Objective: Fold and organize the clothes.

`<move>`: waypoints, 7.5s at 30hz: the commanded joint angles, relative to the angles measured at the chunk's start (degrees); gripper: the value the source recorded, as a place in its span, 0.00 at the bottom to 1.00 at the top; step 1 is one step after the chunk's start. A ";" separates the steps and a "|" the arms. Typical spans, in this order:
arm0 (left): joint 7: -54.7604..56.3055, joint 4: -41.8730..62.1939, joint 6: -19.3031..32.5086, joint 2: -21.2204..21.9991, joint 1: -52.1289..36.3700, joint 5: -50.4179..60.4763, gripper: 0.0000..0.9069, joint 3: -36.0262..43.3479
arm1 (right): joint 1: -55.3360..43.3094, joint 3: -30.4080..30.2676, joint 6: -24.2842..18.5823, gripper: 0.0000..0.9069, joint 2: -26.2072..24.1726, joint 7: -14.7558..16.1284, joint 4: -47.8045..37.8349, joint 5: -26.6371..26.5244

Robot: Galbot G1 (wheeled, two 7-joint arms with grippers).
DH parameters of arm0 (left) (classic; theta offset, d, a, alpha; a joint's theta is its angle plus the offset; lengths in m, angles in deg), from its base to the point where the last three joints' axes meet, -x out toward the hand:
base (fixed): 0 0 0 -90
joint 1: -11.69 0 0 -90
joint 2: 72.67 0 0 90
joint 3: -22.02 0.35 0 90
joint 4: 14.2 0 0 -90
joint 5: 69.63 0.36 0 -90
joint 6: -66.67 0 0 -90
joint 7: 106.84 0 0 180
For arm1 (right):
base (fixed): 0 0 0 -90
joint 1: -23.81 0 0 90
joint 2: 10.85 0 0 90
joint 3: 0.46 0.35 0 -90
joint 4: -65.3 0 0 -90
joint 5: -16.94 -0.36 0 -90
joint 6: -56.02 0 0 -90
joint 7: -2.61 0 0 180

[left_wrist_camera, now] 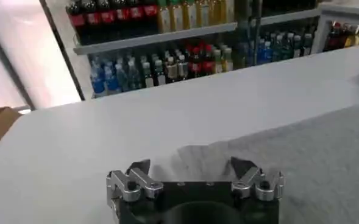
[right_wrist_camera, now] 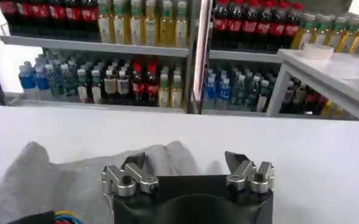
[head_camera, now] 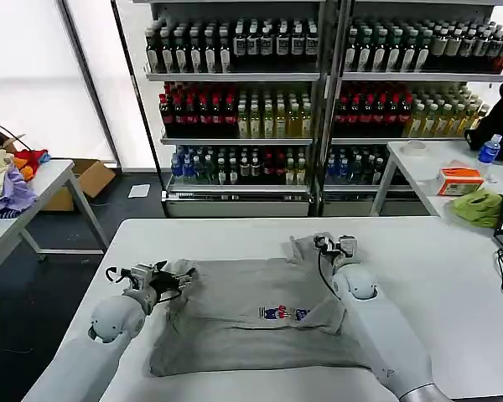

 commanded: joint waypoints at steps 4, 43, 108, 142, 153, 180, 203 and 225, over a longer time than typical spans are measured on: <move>0.46 2.19 -0.10 0.58 -0.42 -3.44 0.01 0.78 | 2.73 -0.13 0.03 0.19 0.23 0.25 0.39 1.89; -0.34 -6.79 16.75 1.40 6.48 3.92 0.00 -3.61 | 10.96 4.89 -5.02 0.00 -1.14 0.46 23.60 3.74; -1.44 -23.42 12.82 -0.79 27.67 10.49 1.00 -10.22 | 51.98 15.36 -11.67 1.00 0.14 -3.68 42.38 13.05; 12.26 -23.38 7.03 14.51 31.44 -0.18 1.00 -15.76 | 56.41 19.96 -13.16 1.00 -1.34 -4.14 59.79 10.40; 11.26 -23.21 7.24 15.34 32.58 0.03 0.03 -14.96 | 56.44 18.96 -13.44 1.00 -1.32 -4.08 59.20 10.60; 4.36 -22.25 16.15 13.79 33.97 2.50 0.00 -21.69 | 53.26 21.13 -12.46 1.00 -2.77 -4.80 58.84 8.44; -0.18 -29.27 15.44 -0.90 32.52 8.38 0.00 -33.91 | 51.43 21.86 -11.86 1.00 -2.42 -5.00 58.61 7.80; 1.11 -32.16 12.76 6.10 28.45 14.36 0.00 -2.10 | 58.79 23.76 -13.63 1.00 0.80 -5.21 60.95 9.87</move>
